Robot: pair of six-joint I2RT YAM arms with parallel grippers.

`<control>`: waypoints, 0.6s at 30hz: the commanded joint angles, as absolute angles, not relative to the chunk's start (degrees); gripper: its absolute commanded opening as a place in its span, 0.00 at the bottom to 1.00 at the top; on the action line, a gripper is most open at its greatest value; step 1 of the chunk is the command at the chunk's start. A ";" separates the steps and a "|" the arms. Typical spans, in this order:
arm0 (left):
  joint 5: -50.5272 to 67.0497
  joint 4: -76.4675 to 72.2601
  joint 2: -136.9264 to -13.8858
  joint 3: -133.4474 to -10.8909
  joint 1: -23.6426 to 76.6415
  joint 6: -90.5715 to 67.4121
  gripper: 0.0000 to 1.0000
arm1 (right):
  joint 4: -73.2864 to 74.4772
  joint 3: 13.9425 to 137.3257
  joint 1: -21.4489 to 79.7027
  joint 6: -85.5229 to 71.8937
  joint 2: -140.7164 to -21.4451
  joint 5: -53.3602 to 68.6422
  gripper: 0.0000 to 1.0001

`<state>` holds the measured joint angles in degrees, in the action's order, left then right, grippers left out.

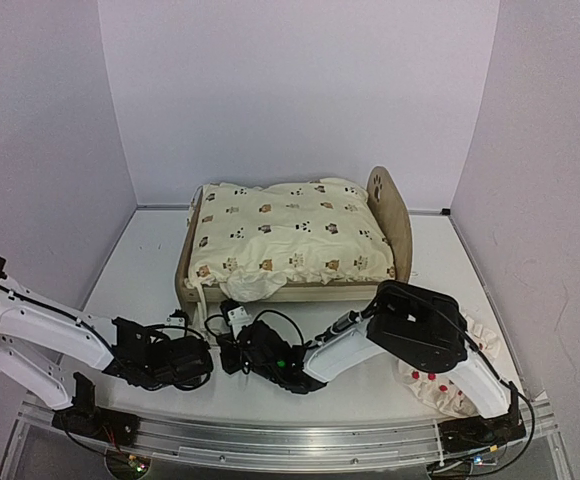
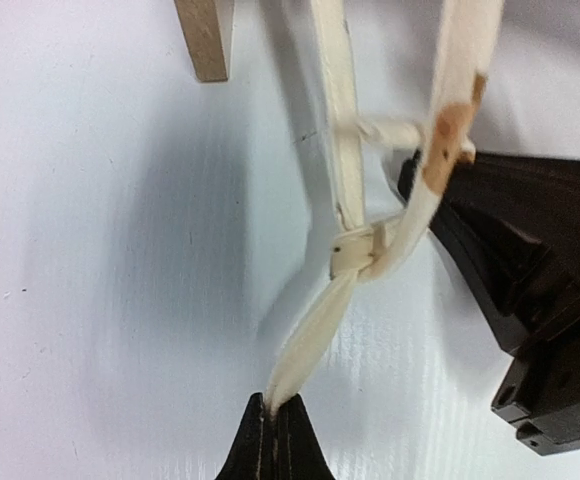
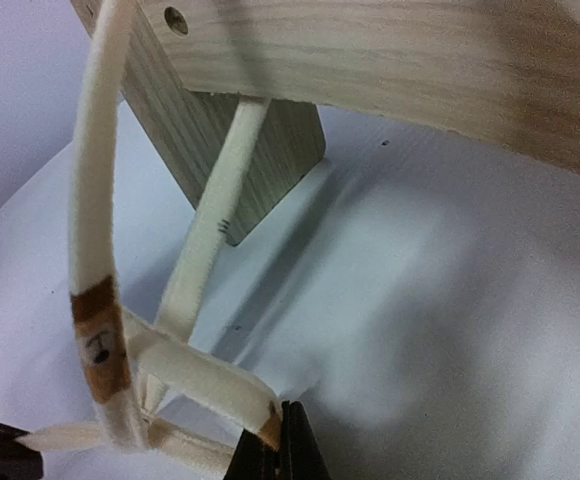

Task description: Set up the pet bed

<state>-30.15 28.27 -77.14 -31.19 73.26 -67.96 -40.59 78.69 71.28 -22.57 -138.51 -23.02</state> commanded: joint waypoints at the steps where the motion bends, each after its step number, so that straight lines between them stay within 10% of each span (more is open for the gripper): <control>1: -28.78 32.95 -72.66 -30.62 71.96 -69.11 0.00 | -41.26 76.14 70.92 -19.79 -132.90 -27.43 0.00; 18: -36.91 45.45 -65.16 -41.21 63.76 -61.88 0.00 | -46.38 64.23 67.89 -16.33 -125.68 -34.25 0.00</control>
<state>-32.46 40.40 -66.49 -36.52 65.88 -65.36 -43.80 67.39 68.94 -17.54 -129.55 -29.83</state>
